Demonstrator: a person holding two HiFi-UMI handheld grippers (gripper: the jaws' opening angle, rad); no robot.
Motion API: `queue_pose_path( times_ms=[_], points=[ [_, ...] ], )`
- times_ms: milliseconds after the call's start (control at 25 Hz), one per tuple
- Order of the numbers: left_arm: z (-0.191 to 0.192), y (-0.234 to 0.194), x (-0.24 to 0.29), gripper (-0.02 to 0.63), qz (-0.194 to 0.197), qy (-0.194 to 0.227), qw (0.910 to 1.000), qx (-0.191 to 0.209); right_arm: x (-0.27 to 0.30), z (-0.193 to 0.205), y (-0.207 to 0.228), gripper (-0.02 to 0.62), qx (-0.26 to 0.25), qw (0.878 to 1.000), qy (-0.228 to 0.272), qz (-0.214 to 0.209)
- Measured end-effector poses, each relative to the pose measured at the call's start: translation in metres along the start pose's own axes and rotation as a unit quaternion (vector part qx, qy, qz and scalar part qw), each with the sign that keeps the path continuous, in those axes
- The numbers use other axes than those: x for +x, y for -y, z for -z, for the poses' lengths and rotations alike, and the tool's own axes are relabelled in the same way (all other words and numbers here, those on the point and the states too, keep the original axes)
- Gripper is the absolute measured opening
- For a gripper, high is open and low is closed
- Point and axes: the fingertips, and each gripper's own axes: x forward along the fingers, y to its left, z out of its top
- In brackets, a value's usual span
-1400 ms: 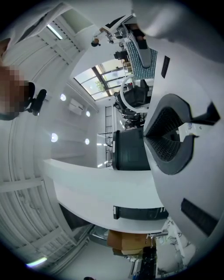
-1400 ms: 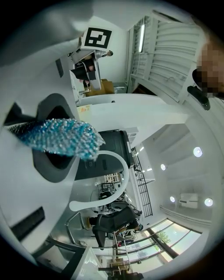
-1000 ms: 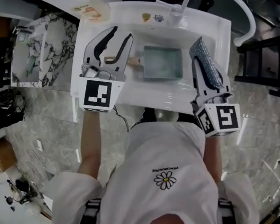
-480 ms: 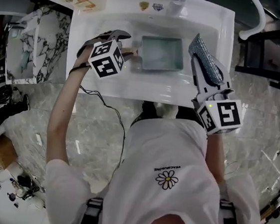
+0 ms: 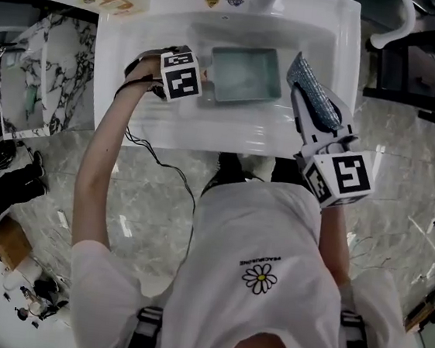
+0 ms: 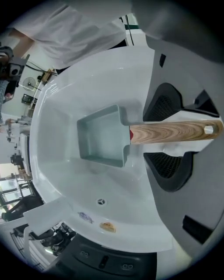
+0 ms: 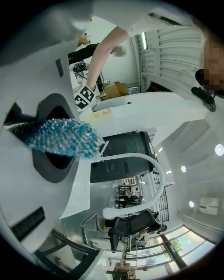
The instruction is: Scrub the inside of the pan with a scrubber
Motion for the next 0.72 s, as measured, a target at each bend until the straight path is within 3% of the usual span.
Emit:
queue_pose_path(
  times_ms=[200,360,480,720],
  points=[
    [0.005,0.004,0.018,0.225,0.025,-0.034,0.9991,0.004,0.0,0.009,-0.001,0.057,0.004,1.0,-0.01,0.0],
    [0.006,0.007,0.026,0.21,0.033,-0.029,0.999,-0.007,0.001,0.015,-0.001,0.057,0.008,1.0,-0.018,-0.001],
    [0.007,0.005,0.025,0.192,0.029,-0.024,0.9992,-0.016,0.003,0.018,-0.003,0.057,0.007,1.0,-0.022,-0.005],
    [0.006,0.007,0.029,0.186,0.012,-0.037,0.9993,0.004,0.007,0.023,-0.007,0.057,0.01,0.999,-0.032,-0.013]
  ],
)
